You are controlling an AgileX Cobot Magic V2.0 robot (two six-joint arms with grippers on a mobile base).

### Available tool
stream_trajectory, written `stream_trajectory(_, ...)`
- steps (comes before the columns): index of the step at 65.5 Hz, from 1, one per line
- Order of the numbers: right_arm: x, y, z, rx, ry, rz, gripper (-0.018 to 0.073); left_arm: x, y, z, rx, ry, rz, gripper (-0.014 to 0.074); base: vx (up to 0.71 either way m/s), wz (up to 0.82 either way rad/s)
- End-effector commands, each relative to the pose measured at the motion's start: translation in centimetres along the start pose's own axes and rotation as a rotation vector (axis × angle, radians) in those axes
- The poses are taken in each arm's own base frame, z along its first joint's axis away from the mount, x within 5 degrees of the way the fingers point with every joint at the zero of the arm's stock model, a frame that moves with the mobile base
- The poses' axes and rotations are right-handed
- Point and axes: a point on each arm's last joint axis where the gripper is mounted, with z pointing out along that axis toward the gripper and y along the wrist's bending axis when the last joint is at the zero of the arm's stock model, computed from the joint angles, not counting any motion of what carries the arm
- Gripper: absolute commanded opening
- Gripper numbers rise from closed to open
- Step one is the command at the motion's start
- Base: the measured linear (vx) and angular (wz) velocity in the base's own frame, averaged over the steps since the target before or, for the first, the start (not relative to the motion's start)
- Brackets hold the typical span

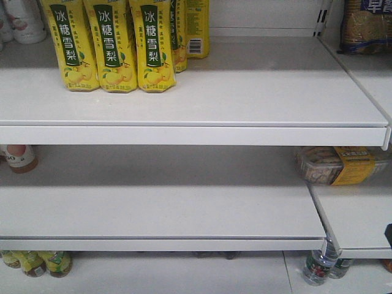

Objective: Place coke in basket with both arms

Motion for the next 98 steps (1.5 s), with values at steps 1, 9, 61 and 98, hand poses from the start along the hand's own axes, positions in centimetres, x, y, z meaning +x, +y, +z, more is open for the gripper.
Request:
stream_trajectory(1, -1.2, -0.7, -0.7, 0.079, -0.065, -0.028, -0.0009, -1.4, -0.2, -0.3, 0.019, -0.163, 0.102, -0.0006, 0.0, 0.0)
stream_trajectory(9, -1.1, -1.0, -1.6, 0.131, -0.081, -0.039, -0.0009, -1.4, -0.2, -0.3, 0.019, -0.163, 0.102, -0.0006, 0.0, 0.0)
stream_trajectory(61, 2.0, -1.3, -2.9, 0.287, -0.153, 0.11, -0.0009, -1.4, -0.2, -0.3, 0.019, -0.163, 0.102, -0.0006, 0.0, 0.0)
stream_trajectory(98, 1.8, -0.7, -2.8, 0.184, -0.166, 0.121, -0.0009, -1.4, -0.2, -0.3, 0.019, -0.163, 0.102, -0.0006, 0.0, 0.0)
